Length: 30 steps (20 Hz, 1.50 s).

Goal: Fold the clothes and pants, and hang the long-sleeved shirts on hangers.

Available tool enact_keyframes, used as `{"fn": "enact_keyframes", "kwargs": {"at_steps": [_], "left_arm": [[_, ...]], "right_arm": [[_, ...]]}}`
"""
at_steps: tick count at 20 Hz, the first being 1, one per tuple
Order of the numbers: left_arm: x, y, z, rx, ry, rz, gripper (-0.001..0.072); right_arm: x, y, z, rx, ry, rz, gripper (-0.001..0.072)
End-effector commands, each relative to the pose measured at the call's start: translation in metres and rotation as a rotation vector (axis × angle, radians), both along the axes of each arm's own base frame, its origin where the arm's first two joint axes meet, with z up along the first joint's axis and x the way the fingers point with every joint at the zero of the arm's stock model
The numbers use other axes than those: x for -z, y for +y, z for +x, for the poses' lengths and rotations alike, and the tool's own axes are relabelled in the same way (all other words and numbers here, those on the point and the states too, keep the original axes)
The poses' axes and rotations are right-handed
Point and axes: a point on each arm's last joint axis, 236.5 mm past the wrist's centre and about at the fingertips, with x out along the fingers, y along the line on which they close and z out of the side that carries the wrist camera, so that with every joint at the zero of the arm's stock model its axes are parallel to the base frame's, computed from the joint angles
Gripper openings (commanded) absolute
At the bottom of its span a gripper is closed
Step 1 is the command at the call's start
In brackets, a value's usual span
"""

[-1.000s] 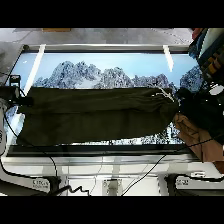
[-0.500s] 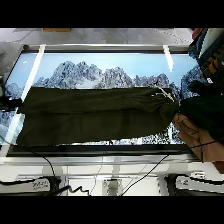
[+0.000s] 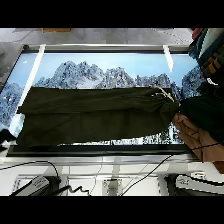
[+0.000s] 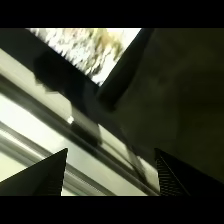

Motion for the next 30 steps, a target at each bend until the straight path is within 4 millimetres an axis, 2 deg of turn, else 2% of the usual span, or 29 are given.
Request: {"fn": "enact_keyframes", "kwargs": {"at_steps": [1,5,7,9,12,13,15,16,17,18,19,22,24,25,27,30], "left_arm": [[0.032,-0.011,-0.015,-0.115,-0.092,-0.075,0.0605],[0.056,-0.011,-0.004,-0.193,-0.171,-0.056,0.0596],[0.058,-0.007,0.012,-0.203,-0.242,-0.044,0.0594],[0.055,-0.001,0.028,-0.237,-0.316,-0.047,0.0529],[0.063,-0.004,0.043,-0.258,-0.343,-0.078,0.0524],[0.068,-0.008,0.046,-0.249,-0.337,-0.086,0.0434],[0.070,-0.010,0.056,-0.232,-0.342,-0.073,0.0137],[0.066,-0.007,0.063,-0.234,-0.362,-0.052,0.0018],[0.058,-0.002,0.070,-0.237,-0.386,-0.035,0.0019],[0.045,0.007,0.077,-0.231,-0.415,-0.010,0.0019],[0.028,0.017,0.084,-0.218,-0.445,0.027,0.0019],[-0.044,0.055,0.106,-0.168,-0.556,0.190,0.0017],[-0.086,0.072,0.117,-0.137,-0.619,0.278,0.0017],[-0.098,0.079,0.119,-0.116,-0.625,0.313,0.0017],[-0.101,0.085,0.115,-0.082,-0.593,0.357,0.0017],[-0.083,0.092,0.095,-0.045,-0.469,0.396,0.0017]], "right_arm": [[0.004,0.010,-0.008,-0.013,0.035,0.050,0.0506],[0.006,0.026,-0.011,-0.026,0.053,0.119,0.0505],[0.005,0.034,-0.012,-0.036,0.056,0.156,0.0505],[0.007,0.038,-0.015,-0.042,0.070,0.168,0.0504],[0.010,0.043,-0.022,-0.057,0.102,0.187,0.0504],[0.010,0.045,-0.024,-0.059,0.111,0.193,0.0495],[0.005,0.046,-0.027,-0.058,0.106,0.191,0.0364],[-0.001,0.047,-0.027,-0.059,0.095,0.184,0.0340],[-0.008,0.048,-0.029,-0.061,0.081,0.175,0.0282],[-0.016,0.050,-0.031,-0.067,0.069,0.166,0.0133],[-0.025,0.053,-0.036,-0.082,0.061,0.154,0.0033],[-0.035,0.072,-0.067,-0.151,0.086,0.134,0.0030],[-0.023,0.089,-0.095,-0.154,0.113,0.153,0.0030],[-0.013,0.100,-0.109,-0.155,0.125,0.171,0.0030],[0.012,0.131,-0.141,-0.188,0.143,0.235,0.0030],[0.053,0.177,-0.177,-0.180,0.152,0.381,0.0034]]}}
